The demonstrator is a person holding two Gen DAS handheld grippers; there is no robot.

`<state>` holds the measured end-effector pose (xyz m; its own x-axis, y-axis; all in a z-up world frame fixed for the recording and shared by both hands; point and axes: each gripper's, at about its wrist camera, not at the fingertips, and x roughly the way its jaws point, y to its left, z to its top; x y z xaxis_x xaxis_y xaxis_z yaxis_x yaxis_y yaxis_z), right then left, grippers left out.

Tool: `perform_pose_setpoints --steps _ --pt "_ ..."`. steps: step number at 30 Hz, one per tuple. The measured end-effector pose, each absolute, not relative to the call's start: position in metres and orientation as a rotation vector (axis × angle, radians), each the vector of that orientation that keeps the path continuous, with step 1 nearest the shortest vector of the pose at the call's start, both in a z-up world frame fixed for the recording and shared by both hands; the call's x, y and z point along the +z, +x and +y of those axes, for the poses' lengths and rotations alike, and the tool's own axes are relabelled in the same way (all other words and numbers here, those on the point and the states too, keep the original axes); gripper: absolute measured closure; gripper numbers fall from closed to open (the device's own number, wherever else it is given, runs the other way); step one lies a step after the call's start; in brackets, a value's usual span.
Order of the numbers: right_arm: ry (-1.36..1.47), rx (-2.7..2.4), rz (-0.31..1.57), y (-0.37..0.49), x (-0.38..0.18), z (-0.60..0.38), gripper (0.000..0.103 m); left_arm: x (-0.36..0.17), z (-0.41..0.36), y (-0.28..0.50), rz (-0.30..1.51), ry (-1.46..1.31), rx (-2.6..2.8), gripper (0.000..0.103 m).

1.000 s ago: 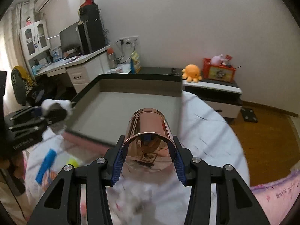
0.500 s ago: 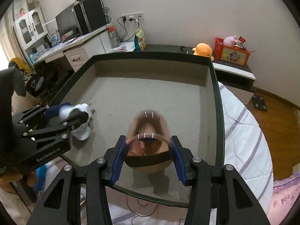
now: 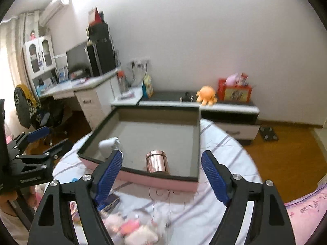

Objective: Organize rigid objects
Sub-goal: 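Withdraw both tools from the pink box back over the table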

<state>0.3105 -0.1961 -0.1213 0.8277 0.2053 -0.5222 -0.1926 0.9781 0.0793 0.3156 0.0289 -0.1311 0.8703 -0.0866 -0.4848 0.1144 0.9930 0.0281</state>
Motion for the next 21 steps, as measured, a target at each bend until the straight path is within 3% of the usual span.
perform_pose_setpoints --steps 11,21 --pt "0.010 0.086 0.288 0.173 -0.095 -0.202 0.014 -0.099 0.022 0.165 0.268 0.048 -0.013 0.000" --pt "-0.008 0.037 0.204 0.116 -0.090 -0.194 0.013 -0.096 0.010 0.107 0.182 0.063 0.016 0.000"
